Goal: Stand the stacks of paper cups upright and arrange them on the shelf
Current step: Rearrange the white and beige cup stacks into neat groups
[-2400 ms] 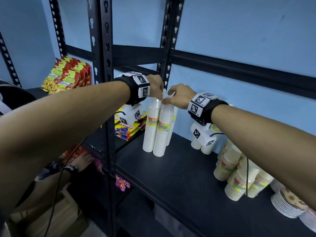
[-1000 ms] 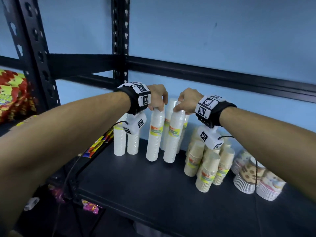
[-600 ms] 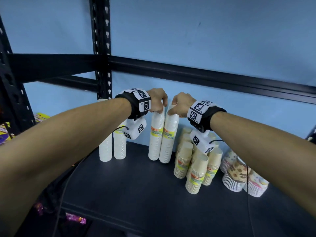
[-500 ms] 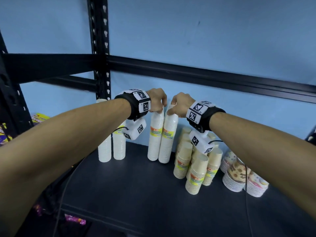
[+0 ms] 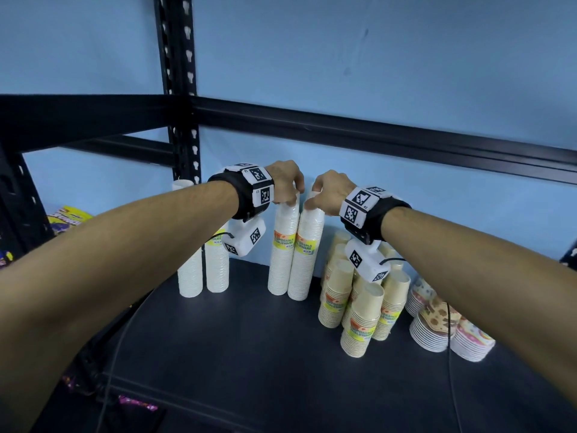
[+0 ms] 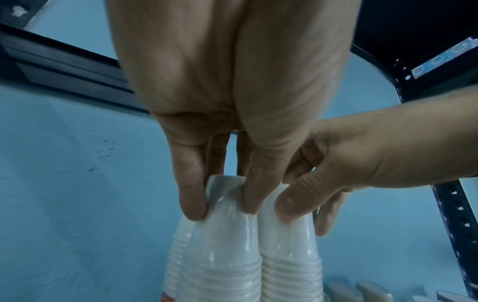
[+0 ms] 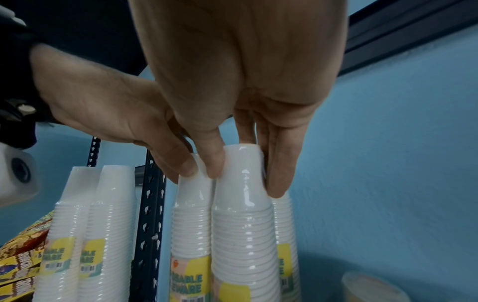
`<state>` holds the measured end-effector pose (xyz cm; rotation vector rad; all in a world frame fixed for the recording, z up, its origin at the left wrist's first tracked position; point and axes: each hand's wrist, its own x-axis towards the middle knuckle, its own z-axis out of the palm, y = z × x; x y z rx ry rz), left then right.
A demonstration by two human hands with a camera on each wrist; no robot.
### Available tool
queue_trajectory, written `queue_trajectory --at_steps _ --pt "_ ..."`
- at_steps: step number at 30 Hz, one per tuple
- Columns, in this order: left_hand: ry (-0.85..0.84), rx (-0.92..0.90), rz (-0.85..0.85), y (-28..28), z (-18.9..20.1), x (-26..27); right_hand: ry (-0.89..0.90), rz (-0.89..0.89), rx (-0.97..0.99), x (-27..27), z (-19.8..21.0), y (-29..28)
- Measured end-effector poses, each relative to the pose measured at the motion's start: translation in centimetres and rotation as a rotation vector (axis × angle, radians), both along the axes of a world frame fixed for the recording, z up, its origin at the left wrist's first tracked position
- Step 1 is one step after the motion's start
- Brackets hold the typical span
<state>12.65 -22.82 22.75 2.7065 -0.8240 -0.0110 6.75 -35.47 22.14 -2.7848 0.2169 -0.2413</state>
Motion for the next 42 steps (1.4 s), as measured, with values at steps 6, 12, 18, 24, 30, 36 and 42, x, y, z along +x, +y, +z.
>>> queue_trajectory --at_steps 6,12,18,24,30,36,42 --pt "-0.04 -0.019 0.018 0.1 -0.1 0.2 -0.016 -0.001 -0.01 0.1 -0.2 0.2" --pt "-0.051 -0.03 0.03 1.3 0.9 0.2 -0.124 -0.017 -0.055 -0.1 1.1 1.4" --pt "-0.097 -0.025 0.082 4.7 3.1 0.0 -0.22 0.034 -0.065 0.8 2.4 3.5" --pt "-0.126 -0.052 0.172 9.1 4.6 -0.3 -0.237 0.145 -0.052 1.5 3.0 7.3" --pt "-0.104 -0.028 0.274 13.5 4.2 -0.2 -0.2 0.266 -0.046 2.1 2.4 11.2" --pt "-0.073 0.03 0.358 16.0 2.3 0.0 -0.168 0.352 -0.07 2.7 1.4 14.7" --pt "-0.015 0.043 0.375 17.1 0.3 0.3 -0.099 0.411 -0.075 3.5 0.3 16.7"
